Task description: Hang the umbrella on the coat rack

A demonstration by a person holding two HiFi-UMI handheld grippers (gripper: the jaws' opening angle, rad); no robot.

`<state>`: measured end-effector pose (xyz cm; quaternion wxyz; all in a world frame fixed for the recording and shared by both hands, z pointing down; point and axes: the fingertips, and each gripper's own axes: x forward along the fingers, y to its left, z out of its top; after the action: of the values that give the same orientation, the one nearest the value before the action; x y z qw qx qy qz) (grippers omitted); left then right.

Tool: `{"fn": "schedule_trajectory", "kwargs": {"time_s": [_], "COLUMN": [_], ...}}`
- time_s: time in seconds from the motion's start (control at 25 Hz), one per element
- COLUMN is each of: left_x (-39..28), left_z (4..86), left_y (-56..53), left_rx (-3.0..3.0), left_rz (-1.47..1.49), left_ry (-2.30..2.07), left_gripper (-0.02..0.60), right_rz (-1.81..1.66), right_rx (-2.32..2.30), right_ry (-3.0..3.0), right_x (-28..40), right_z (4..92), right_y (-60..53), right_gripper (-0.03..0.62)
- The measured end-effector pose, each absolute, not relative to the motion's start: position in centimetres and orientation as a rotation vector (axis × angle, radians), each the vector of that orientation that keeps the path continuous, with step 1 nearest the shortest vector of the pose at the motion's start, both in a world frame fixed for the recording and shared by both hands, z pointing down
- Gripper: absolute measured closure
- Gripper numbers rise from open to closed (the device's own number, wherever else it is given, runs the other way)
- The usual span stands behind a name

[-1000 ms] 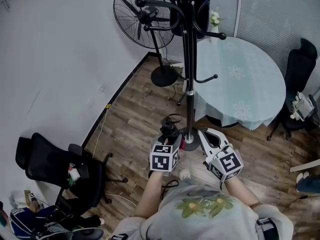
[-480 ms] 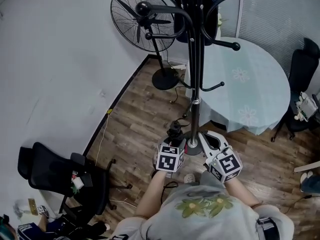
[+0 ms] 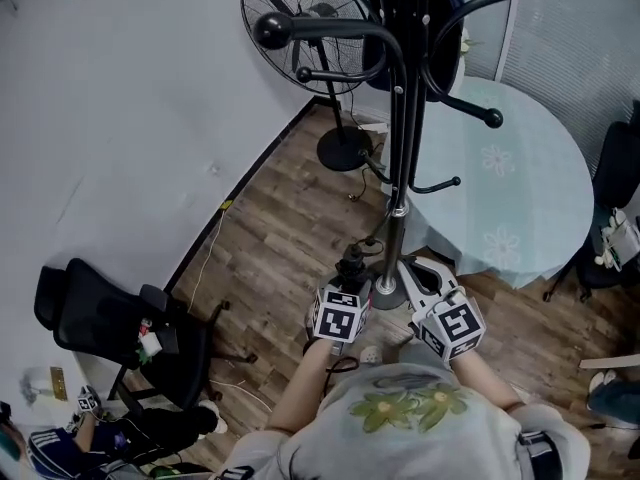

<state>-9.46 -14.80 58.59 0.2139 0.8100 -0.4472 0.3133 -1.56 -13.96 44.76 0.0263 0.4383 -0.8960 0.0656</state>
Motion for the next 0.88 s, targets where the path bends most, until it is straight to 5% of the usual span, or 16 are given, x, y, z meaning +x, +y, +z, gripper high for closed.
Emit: {"fn": "schedule_trajectory", "kwargs": {"time_s": [0.88], "left_x": [-9.4], "left_z": [62.0], "left_y": [-15.7], "left_rx": [2.063], "left_rz": [0.898], "left_ry": [-1.366], "left_gripper": [0.374], "right_rz": [0.213], "right_rx": [1.144], "right_ry": [-2.817], "right_x": [-0.1], "right_z": [45.9], "right_y": [-16.2], "right_gripper": [0.589]}}
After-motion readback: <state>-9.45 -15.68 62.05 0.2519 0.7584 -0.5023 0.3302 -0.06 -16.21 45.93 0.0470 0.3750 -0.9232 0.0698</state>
